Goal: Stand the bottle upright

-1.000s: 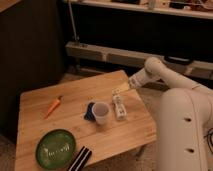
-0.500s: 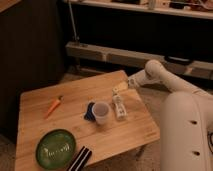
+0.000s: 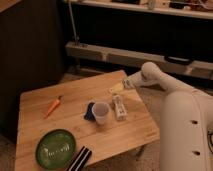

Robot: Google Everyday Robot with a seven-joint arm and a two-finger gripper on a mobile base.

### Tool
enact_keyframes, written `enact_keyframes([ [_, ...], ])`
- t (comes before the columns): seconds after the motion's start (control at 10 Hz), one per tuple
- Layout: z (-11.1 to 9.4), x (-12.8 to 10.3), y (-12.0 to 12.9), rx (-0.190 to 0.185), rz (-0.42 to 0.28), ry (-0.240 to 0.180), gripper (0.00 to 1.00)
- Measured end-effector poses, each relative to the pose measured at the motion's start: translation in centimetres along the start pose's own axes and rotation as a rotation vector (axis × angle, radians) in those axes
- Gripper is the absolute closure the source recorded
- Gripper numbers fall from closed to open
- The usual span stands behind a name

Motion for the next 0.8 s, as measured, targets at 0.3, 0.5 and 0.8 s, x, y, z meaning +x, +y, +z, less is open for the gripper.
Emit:
enact_keyframes([
  [0.3, 0.63, -0.01, -0.06, 0.038, 0.030, 0.052, 0.20],
  [0.5, 0.98, -0.14, 0.08, 0.063, 0.039, 0.084, 0.20],
  [0.8, 0.95, 0.50, -0.39, 0.091, 0.061, 0.127, 0.20],
])
